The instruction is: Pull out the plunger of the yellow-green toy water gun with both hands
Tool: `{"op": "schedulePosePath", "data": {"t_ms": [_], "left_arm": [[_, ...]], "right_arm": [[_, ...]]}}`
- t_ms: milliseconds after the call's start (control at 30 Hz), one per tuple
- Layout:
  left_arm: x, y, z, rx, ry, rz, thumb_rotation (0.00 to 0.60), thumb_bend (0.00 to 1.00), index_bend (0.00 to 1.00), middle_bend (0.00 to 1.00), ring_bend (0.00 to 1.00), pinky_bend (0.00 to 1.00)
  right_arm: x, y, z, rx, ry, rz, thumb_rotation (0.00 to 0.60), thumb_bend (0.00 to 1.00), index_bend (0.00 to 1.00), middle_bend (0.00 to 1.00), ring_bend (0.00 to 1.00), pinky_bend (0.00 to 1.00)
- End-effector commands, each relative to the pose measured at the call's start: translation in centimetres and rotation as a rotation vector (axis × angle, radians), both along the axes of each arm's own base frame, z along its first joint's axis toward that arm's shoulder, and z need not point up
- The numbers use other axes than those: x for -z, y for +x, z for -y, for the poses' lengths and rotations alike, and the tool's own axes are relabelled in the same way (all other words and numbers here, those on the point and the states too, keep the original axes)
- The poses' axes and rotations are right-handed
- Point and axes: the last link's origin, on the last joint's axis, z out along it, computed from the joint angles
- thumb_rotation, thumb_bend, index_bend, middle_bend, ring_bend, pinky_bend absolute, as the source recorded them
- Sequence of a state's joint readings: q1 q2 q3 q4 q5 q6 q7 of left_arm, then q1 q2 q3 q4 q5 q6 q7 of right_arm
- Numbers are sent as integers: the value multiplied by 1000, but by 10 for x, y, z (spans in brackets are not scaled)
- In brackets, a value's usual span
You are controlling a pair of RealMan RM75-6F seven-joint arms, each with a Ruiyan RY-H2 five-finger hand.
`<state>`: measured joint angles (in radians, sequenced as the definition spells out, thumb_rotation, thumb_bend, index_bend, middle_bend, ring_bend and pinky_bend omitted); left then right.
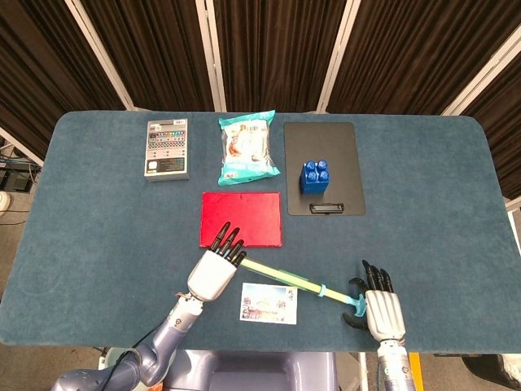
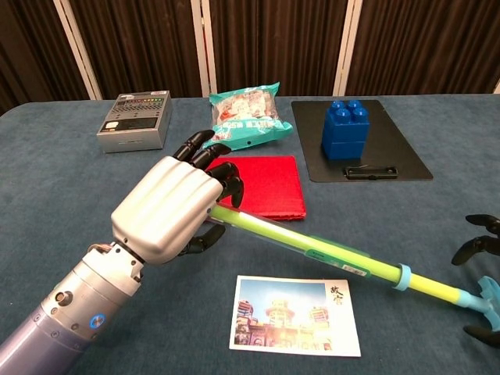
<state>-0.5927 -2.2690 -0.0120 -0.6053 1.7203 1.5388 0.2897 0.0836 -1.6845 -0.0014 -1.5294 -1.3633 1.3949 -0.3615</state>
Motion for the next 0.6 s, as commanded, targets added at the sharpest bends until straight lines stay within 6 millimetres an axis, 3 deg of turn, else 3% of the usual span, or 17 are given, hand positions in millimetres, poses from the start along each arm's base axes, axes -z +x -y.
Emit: {"op": "schedulePosePath", "data": {"t_ms": [33,400,600], "left_arm": [[0,0,1,4,1,3,600,526,802,317,121,50],[-3,5,5,13,7,33,600,526,802,317,121,50],[-3,6,7,14,2,52,600,526,802,317,121,50]], "right_arm": [[1,-2,0,9,3,7,600,202,364,25,0,0],[11,-3,2,2,36,39,600,233,437,52,0,0],[15,-5,3,8,47,37,600,314,552,111,0,0]]}}
